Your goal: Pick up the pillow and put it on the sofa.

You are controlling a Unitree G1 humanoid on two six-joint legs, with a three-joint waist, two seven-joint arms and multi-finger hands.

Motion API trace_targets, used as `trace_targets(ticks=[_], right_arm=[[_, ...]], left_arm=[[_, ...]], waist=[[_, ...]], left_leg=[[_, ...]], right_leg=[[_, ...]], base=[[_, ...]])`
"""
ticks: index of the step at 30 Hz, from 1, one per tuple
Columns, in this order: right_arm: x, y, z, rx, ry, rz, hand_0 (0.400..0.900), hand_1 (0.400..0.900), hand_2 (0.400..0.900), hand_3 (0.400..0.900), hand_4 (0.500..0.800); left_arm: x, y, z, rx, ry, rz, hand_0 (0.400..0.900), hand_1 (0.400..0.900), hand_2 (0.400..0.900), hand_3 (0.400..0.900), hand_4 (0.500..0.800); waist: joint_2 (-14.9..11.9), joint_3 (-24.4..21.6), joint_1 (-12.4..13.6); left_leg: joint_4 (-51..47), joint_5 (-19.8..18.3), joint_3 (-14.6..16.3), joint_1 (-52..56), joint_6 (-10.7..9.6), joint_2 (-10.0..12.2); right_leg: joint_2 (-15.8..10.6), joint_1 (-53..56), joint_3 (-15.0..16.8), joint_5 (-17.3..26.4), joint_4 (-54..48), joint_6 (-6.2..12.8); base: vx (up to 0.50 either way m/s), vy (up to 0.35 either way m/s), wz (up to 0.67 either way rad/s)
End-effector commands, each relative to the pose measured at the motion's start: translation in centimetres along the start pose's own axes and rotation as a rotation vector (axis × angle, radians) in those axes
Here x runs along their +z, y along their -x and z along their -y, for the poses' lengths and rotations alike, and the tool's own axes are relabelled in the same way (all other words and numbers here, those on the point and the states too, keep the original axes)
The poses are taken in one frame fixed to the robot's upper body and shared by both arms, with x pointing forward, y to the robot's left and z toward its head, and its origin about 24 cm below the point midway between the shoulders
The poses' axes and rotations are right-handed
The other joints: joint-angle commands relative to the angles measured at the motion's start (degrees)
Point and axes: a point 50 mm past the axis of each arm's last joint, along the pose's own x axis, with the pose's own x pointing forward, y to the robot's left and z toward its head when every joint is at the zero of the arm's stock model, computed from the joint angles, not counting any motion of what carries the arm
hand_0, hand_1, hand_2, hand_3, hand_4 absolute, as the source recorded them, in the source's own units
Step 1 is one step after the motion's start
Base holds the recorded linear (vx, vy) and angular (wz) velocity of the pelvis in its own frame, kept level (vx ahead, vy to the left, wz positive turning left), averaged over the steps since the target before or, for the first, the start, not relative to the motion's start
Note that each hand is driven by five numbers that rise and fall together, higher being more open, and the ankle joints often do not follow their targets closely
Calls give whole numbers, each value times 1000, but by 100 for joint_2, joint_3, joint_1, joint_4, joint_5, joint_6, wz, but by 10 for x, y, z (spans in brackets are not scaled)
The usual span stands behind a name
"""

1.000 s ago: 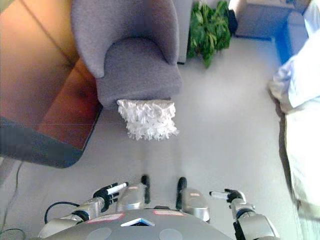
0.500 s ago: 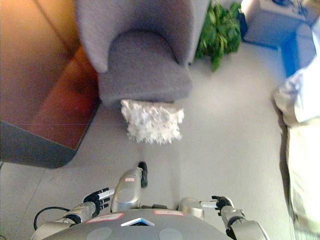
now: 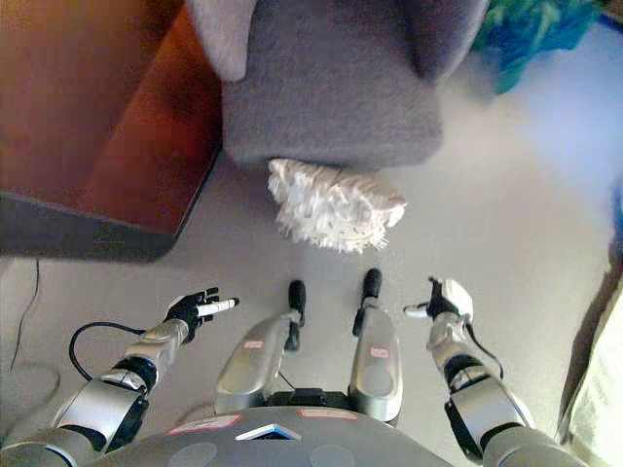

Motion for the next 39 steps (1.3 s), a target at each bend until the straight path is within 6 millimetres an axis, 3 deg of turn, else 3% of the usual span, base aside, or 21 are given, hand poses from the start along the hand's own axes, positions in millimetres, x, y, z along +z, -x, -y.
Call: trace_targets(ticks=[1, 8, 16, 19, 20, 28, 30, 39], right_arm=[[7, -22, 80, -179, 61, -8, 900, 900, 900, 900, 800], [43, -31, 151, -287, 50, 25, 900, 900, 900, 900, 800], [57, -25, 217, -410, 53, 51, 900, 900, 900, 900, 800], [64, -20, 239, -441, 45, 77, 900, 900, 900, 900, 800], [66, -18, 245, -448, 43, 85, 900, 900, 900, 900, 800], [75, -6, 287, -518, 24, 78, 900, 900, 900, 900, 800], [71, 0, 302, -552, -3, 54, 900, 900, 900, 900, 800], [53, 14, 337, -592, -172, 4, 900, 900, 900, 900, 800]], left_arm=[[3, 1, -9, 6, 39, 16, 900, 900, 900, 900, 800], [62, 2, -1, -107, 99, 249, 900, 900, 900, 900, 800], [85, 11, 12, -204, 176, 393, 900, 900, 900, 900, 800], [85, 13, 13, -226, 205, 418, 900, 900, 900, 900, 800], [83, 14, 12, -233, 221, 423, 900, 900, 900, 900, 800], [78, 20, 15, -300, 316, 475, 900, 900, 900, 900, 800], [69, 22, 14, -315, 336, 467, 900, 900, 900, 900, 800], [26, 27, 12, -339, 401, 415, 900, 900, 900, 900, 800]], waist=[[310, 150, 147], [555, 464, 404], [911, 738, 538], [999, 791, 566], [1029, 817, 578], [1268, 834, 637], [1365, 835, 682], [1584, 835, 744]], left_leg=[[31, 203, -154, -492, -154, 228], [442, 146, -343, -1139, -131, 100], [949, 64, -406, -1829, -71, 2], [1134, 29, -402, -2075, -41, -18], [1305, -186, -424, -2109, -52, -26], [1883, -324, -370, -2840, 22, -74], [1968, -302, -350, -3013, 38, -48], [2473, -344, -370, -3569, 16, -96]], right_leg=[[-165, -55, 32, -103, 118, 253], [-283, -632, -210, -321, 642, 219], [-396, -1448, -209, -599, 1505, 104], [-404, -1737, -145, -676, 1767, 64], [-389, -1805, -81, -892, 1991, 99], [-412, -2597, 101, -1139, 2797, -7], [-388, -2791, 133, -1403, 3284, -105], [-348, -3352, 263, -1524, 3803, -236]], base=[[-33, -73, 20], [-9, -24, 9], [-9, 15, 10], [1, 47, 1], [54, 56, -3], [6, 48, 2], [4, 61, 0], [67, 17, 2]])
